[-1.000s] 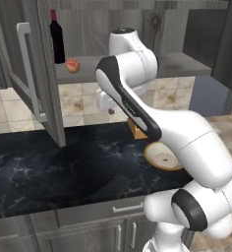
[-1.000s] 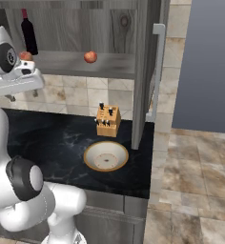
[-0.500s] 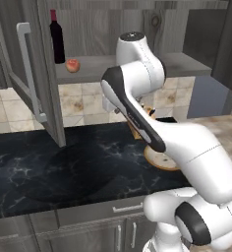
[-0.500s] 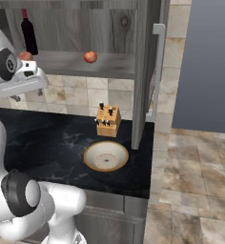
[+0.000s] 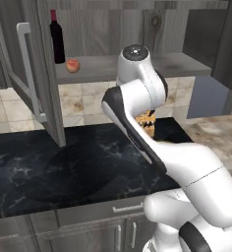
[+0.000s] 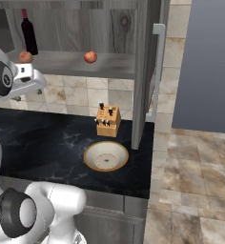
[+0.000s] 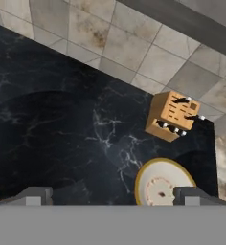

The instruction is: Open the cabinet. Pick the peach and peach from the cabinet and place them into the bowl. Then close the cabinet.

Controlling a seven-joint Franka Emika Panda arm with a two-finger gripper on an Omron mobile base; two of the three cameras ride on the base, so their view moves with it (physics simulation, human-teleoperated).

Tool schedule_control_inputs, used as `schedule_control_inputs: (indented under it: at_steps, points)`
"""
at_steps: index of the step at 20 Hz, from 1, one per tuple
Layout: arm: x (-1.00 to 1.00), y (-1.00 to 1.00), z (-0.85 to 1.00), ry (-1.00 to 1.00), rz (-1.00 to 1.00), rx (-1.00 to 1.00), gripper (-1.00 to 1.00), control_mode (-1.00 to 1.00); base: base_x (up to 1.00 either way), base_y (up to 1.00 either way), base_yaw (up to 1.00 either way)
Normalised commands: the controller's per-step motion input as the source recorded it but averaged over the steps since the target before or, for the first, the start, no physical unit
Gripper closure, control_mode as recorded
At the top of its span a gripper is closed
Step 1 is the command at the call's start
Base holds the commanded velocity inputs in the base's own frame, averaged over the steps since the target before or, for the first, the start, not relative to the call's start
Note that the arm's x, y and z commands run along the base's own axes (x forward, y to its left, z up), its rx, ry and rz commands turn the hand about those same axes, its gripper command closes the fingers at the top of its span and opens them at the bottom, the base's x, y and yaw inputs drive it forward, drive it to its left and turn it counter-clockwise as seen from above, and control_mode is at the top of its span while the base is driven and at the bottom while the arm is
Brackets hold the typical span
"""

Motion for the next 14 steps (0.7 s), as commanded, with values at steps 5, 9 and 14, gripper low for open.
schedule_control_inputs:
  at_steps: [5,9,14]
  points:
    - [0.13,0.16,0.03,-0.1,0.0,0.0,-1.0,-1.0,0.0,0.0,0.0]
    - [0.03,0.23,0.16,-0.08,0.0,0.0,-1.0,-1.0,0.0,0.0,0.0]
    - [0.0,0.25,0.28,-0.01,0.0,0.03,-1.0,-1.0,0.0,0.0,0.0]
